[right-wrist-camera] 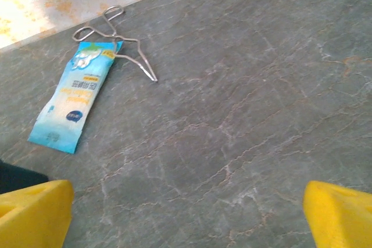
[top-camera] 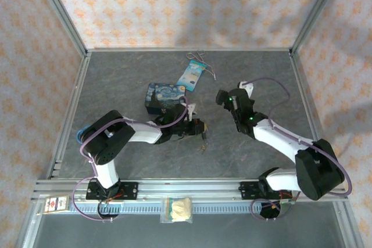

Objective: Unlock a padlock with a key

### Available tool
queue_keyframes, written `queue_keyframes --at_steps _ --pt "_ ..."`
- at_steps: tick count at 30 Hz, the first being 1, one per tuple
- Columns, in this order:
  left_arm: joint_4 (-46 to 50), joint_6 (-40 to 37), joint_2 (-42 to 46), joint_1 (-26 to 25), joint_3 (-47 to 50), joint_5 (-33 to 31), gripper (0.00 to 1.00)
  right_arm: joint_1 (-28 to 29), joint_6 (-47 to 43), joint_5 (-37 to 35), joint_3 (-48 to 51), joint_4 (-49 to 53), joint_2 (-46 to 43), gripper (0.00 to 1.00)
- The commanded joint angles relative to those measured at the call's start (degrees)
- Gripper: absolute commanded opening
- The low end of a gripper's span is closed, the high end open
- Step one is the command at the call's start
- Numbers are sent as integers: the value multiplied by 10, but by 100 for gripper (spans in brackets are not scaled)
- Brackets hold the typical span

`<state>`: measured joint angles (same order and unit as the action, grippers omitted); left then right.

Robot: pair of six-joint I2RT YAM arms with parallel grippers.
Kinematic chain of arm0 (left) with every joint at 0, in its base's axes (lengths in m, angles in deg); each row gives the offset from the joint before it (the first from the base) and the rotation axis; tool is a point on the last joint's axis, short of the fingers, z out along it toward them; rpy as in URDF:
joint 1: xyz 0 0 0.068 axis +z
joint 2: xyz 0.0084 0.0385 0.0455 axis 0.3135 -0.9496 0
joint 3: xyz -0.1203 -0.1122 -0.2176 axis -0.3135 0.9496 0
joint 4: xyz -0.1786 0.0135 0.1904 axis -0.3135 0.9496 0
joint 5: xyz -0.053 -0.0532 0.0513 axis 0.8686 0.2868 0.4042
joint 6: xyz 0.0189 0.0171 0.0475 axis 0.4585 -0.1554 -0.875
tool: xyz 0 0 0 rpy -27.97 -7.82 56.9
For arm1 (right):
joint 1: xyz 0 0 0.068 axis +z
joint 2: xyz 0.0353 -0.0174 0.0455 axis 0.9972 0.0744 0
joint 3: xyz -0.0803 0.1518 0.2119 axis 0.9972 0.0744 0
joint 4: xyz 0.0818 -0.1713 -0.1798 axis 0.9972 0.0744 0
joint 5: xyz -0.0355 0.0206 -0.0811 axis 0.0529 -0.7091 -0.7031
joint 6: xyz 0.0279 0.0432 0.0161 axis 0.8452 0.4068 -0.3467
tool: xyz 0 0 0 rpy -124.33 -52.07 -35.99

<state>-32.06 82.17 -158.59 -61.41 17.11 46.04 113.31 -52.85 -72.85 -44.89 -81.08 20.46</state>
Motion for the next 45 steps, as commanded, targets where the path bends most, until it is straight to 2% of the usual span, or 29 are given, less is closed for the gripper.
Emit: queue_keyframes --at_steps 1,5,9,13,17,22,24,27,29,31,33,36,41,43,44,45 --pt "33 -12 -22 2 -23 -23 15 -14 -10 -6 8 -20 0 100" --pt "31 0 -21 7 -28 -29 36 -43 -30 15 13 -32 2 100" --pt "39 -1 8 18 -32 -36 47 -78 -57 35 25 -60 5 100" --pt "77 -21 59 46 -48 -43 53 -122 -110 35 35 -101 23 100" --pt "122 -57 121 106 -64 -62 54 -169 -159 44 50 -164 52 100" --pt "208 -171 184 201 -97 -166 64 -232 -175 90 63 -237 95 100" --pt "231 -203 198 234 -102 -235 71 -254 -172 115 71 -269 113 100" --pt "230 -233 211 286 -90 -336 77 -268 -178 131 94 -336 137 100" --pt "211 -243 218 316 -70 -387 81 -269 -195 139 95 -356 149 100" --pt "189 -248 223 340 -41 -469 87 -269 -217 137 108 -389 147 100" --pt "162 -263 229 358 -12 -520 88 -271 -221 134 135 -451 151 100" --pt "93 -301 240 372 42 -580 88 -271 -227 148 152 -474 141 100" --pt "-51 -344 243 387 131 -608 88 -271 -229 151 223 -567 118 100" --pt "-119 -349 236 390 166 -609 88 -271 -222 135 274 -691 140 100" --pt "-150 -351 232 390 182 -610 88 -271 -222 134 274 -698 142 100" --pt "-183 -352 228 390 199 -609 88 -271 -222 134 262 -655 129 100"
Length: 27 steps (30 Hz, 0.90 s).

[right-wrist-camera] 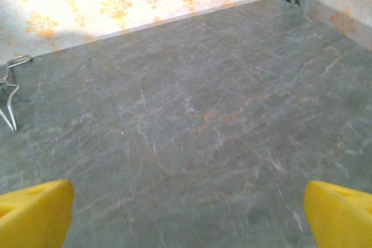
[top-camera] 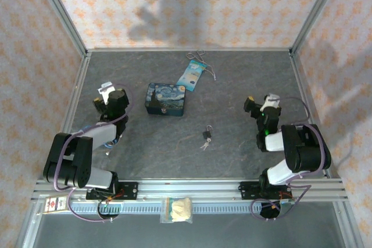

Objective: Unlock a padlock with a key

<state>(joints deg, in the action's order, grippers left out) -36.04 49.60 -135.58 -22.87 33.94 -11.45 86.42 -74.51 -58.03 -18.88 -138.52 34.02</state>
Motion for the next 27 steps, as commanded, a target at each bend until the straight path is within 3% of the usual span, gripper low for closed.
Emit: queue_keyframes --at_steps 1,6,9,11,14,16,18,21,25,27 --pt "-181 -30 -7 4 51 -30 88 -2 -6 -14 2 -74 -8 100" --pt "-403 -56 -50 11 144 41 89 -1 -7 -15 5 -88 -5 100" --pt "-406 -67 -47 13 159 110 89 -1 -8 -15 4 -83 -6 100" --pt "-527 -82 -97 13 184 118 89 -1 -8 -15 3 -85 -5 100" --pt "-433 -68 -67 14 167 122 90 0 -8 -15 2 -82 -6 100" --pt "-499 -81 -91 14 176 114 90 1 -8 -16 3 -83 -5 100" --pt "-461 -75 -79 13 170 112 90 1 -9 -16 3 -82 -5 100" --pt "-485 -78 -86 13 173 111 90 0 -10 -17 3 -81 -5 100" --pt "-482 -78 -85 13 172 110 99 1 -10 -16 2 -81 -5 100" --pt "-479 -77 -84 13 171 111 99 1 -10 -16 -1 -76 -4 100"
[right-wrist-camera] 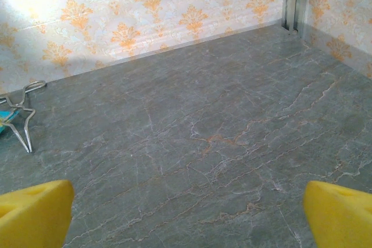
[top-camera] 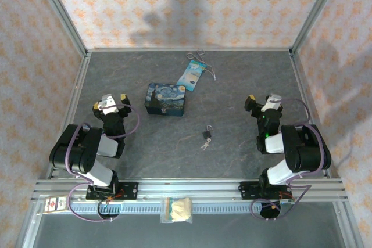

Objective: Unlock a padlock with a key

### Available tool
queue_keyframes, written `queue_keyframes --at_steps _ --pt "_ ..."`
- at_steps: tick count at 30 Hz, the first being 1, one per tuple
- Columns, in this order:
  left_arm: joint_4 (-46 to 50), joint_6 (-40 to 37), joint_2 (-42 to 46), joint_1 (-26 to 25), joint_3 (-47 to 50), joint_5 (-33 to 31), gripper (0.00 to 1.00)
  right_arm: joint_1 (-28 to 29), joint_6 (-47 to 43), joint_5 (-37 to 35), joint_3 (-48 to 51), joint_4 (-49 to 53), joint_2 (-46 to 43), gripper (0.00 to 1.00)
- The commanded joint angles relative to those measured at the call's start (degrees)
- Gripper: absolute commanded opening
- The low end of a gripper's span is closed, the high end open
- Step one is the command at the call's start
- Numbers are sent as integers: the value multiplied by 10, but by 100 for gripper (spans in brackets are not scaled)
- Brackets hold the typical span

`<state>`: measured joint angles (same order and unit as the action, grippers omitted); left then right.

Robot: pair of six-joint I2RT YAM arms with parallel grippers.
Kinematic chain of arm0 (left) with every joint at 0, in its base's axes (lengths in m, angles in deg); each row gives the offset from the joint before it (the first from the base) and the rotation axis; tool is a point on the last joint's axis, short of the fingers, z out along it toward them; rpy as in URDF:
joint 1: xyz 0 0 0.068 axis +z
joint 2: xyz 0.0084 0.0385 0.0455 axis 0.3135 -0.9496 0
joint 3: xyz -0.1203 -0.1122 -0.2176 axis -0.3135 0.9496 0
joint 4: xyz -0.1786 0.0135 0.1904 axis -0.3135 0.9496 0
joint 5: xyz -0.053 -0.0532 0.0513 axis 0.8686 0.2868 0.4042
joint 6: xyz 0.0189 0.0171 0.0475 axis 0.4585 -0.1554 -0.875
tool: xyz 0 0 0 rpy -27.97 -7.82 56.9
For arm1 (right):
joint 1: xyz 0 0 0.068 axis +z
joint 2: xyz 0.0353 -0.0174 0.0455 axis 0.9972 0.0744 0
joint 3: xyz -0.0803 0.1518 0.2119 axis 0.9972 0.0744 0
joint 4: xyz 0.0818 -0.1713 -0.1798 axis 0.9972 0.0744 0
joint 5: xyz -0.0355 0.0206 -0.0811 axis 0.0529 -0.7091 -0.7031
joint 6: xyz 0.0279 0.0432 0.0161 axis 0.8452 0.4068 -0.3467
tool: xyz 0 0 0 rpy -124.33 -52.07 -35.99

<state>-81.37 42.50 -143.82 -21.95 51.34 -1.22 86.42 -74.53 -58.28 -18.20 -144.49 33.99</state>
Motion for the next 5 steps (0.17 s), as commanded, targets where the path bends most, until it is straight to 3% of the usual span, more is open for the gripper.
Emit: queue_keyframes --at_steps 1,5 --pt "-28 -6 -2 3 -2 9 99 1 -10 -15 -8 -17 -4 100" --pt "-6 5 0 14 -8 21 99 3 -11 -15 -5 -20 -5 100"
